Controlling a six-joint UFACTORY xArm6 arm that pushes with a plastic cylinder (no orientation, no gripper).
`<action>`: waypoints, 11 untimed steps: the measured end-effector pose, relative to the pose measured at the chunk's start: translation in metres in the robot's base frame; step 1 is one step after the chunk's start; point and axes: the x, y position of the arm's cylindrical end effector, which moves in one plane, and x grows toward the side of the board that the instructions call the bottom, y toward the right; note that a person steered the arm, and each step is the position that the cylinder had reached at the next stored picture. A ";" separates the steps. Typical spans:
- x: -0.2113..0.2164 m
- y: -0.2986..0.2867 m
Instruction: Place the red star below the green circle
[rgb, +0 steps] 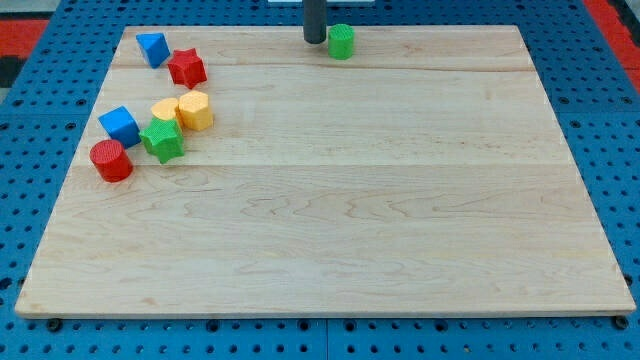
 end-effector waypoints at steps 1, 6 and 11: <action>0.000 -0.031; 0.065 -0.181; 0.123 0.019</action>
